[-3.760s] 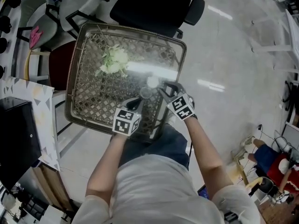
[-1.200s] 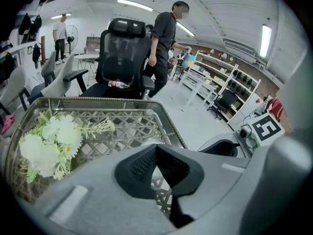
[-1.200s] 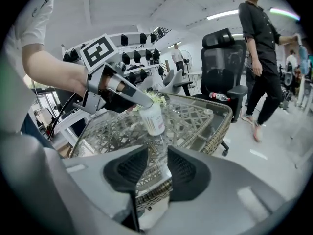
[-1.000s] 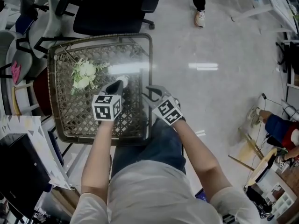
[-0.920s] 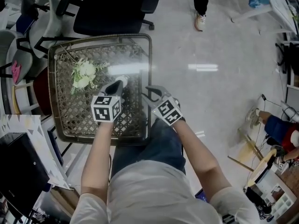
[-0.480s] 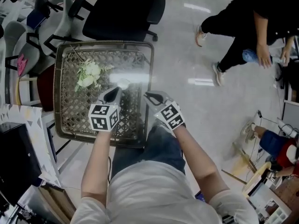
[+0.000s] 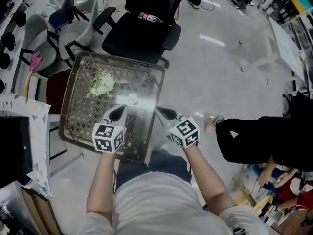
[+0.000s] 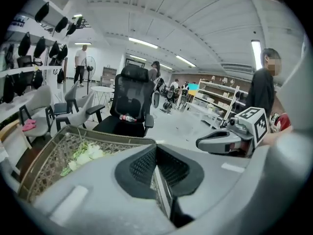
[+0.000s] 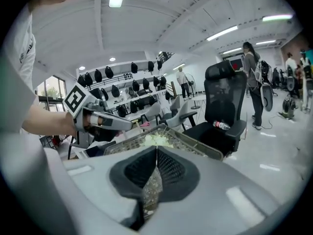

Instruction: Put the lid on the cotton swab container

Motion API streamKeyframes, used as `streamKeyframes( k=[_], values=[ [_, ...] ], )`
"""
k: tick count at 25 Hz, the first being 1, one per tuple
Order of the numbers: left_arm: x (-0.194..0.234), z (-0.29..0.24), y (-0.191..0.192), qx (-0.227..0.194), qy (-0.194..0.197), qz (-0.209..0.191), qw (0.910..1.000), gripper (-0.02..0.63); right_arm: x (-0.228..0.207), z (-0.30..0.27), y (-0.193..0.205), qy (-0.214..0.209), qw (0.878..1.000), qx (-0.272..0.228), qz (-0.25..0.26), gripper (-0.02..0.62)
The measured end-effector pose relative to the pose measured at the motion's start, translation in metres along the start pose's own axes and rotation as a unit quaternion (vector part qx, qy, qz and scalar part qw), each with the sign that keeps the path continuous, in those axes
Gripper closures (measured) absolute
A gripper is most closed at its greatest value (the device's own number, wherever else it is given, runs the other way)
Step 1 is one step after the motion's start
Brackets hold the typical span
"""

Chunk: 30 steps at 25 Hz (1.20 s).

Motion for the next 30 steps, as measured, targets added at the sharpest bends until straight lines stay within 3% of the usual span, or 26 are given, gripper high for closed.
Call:
streamKeyframes(
  k=[9, 19, 30],
  values=[
    [-0.035, 0.071, -0.055, -0.083, -0.019, -0.019, 0.9962, 0.598, 0.021, 0.055, -0.080, -0.014, 0.997, -0.060, 0.046, 0.589],
    [-0.065, 0.145, -0.087, -0.156, -0.046, -0.026, 0.9863, 0.598, 0.057, 0.115, -0.149, -0.043, 0.988, -0.119, 0.092, 0.589],
    [-0.088, 0.195, -0.111, -0.215, -0.050, -0.051, 0.9740, 0.598, 0.096, 0.144, -0.172, -0.061, 0.980, -0.147, 0.117, 0.589]
  ],
)
Point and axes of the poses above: the fingertips, and each gripper's own axes: z backward along the fingers, x to its left, y out of its underside, the point moved 3 cm from there along z, backward along the fingers, and after that the axes turned 1 degree about y, right-handed, at the moved point
